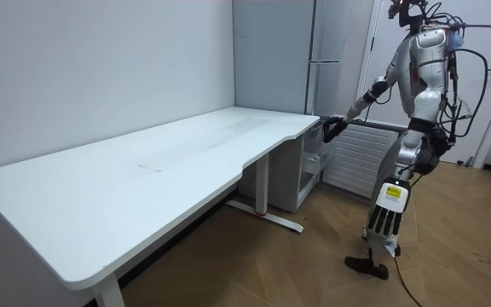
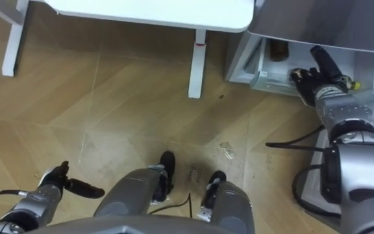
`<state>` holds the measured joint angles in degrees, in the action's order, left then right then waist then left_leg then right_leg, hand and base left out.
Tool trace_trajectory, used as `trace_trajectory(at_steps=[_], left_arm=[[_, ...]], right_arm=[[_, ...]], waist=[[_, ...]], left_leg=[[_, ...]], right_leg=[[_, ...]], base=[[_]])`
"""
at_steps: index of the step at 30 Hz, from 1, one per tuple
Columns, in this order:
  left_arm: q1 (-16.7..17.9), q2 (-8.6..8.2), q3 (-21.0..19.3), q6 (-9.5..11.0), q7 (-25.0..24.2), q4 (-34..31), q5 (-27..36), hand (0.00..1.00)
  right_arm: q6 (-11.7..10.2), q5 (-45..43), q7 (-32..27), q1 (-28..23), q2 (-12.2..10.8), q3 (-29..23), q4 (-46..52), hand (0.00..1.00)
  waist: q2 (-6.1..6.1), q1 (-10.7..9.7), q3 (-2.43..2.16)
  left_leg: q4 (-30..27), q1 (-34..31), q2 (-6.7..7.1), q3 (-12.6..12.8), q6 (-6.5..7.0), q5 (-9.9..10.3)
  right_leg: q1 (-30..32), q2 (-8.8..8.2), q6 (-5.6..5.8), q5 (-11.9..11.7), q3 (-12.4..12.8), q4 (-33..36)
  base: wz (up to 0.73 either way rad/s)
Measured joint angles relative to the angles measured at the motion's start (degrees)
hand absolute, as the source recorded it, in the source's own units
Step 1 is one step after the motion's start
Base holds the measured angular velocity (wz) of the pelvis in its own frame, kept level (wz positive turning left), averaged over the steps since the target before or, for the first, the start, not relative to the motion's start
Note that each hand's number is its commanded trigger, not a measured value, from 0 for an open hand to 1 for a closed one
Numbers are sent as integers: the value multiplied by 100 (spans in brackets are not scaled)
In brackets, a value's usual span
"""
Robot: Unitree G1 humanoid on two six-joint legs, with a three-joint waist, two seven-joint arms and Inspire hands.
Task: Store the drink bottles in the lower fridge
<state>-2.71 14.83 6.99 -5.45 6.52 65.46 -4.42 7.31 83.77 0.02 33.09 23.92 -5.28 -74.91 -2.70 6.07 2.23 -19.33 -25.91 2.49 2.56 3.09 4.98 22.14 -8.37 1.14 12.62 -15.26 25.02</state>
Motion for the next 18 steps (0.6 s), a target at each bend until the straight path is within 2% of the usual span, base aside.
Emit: trace_trajectory(at_steps=[7,9,10,11,15,18], left_arm=[[37,53,-24,63,-205,28,33,0],[102,63,-22,76,-197,8,34,0],[134,58,-18,78,-192,2,35,0],[190,48,-21,82,-193,4,35,0],[431,49,-320,90,-190,-134,-12,0],[567,-15,-523,109,-196,-150,-4,0]], right_arm=[[-256,-29,280,-749,-2,-14,503,0],[-293,-28,432,-1078,-20,4,565,0],[-309,-33,487,-1272,-55,25,577,0],[-308,-27,570,-1468,-71,34,559,0],[-314,-41,690,-2000,-255,-66,557,0],[-310,-99,869,-2365,-385,-62,566,0]], waist=[[21,-36,-28],[27,-38,-56],[40,-37,-115],[66,-84,-138],[96,-119,-171],[138,-147,-198]], left_leg=[[20,309,-85,-23,-42,58],[26,439,-122,-36,-62,114],[20,499,-138,-29,-74,146],[29,577,-144,-30,-79,160],[220,945,-177,61,-111,181],[326,1194,-194,95,-144,201]], right_leg=[[-497,165,-10,-127,-67,-427],[-692,233,-10,-170,-70,-594],[-773,259,-11,-186,-54,-652],[-888,272,-11,-191,-66,-722],[-1182,316,-15,-203,15,-855],[-1402,359,-27,-207,85,-982]], base=[[0],[-6],[-7],[0],[-13],[-11]])
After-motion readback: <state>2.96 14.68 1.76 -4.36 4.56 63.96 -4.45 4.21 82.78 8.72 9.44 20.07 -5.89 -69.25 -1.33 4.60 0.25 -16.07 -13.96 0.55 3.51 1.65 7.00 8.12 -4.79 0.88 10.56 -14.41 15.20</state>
